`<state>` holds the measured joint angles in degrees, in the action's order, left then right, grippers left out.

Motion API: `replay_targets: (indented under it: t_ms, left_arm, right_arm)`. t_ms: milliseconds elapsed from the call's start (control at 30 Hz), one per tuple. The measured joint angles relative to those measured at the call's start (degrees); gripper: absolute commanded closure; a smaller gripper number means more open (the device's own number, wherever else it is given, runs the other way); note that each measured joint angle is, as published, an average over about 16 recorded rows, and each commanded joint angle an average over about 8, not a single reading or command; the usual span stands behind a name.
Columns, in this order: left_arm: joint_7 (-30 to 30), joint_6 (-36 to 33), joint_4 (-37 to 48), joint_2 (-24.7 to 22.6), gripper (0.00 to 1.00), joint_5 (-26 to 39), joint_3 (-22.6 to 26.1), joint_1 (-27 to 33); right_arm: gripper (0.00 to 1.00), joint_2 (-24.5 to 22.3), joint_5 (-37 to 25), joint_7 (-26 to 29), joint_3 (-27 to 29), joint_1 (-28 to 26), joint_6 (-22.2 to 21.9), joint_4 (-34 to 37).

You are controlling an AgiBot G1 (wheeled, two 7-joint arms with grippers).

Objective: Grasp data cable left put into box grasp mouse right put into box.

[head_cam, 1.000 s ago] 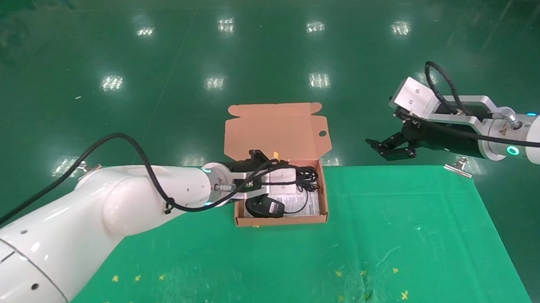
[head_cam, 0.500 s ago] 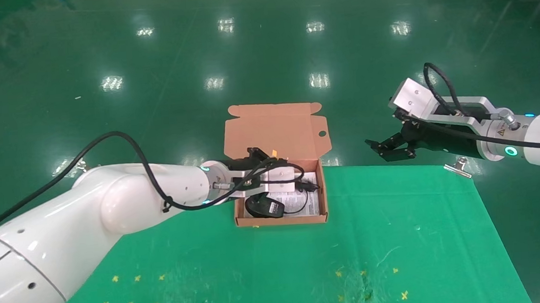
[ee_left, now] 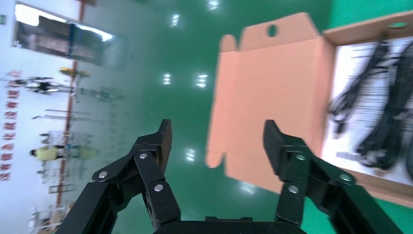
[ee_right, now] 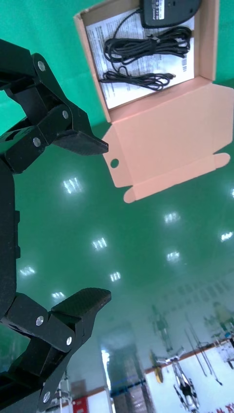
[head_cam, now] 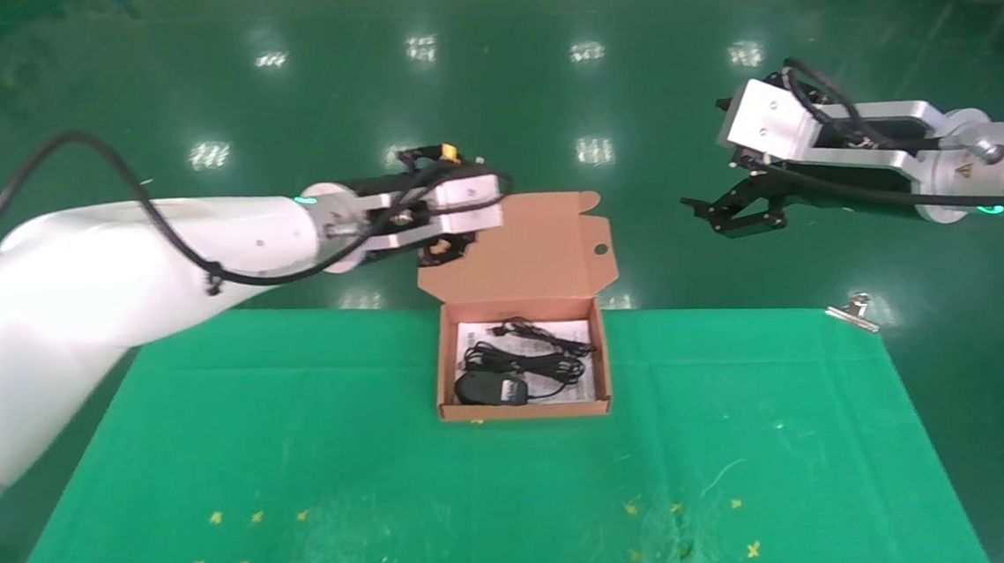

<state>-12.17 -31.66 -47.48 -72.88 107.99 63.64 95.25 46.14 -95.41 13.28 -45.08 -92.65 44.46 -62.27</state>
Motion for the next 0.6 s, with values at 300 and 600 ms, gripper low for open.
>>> replay_targets:
  t_ms: [300,600]
  left_arm:
    - [-0.1,-4.9,-2.7,4.2,0.00,-6.4,-5.0,-2.4]
    - [0.1,-13.0,-6.6,9.8,0.00,-16.3,-12.1,-7.6]
  right_arm:
    - [0.00,-1.1,3.5,-1.7,1.8,1.3,4.4,-1.4]
    - [0.00,-2.7,11.2,-2.1,6.0,5.9,10.2,-2.9]
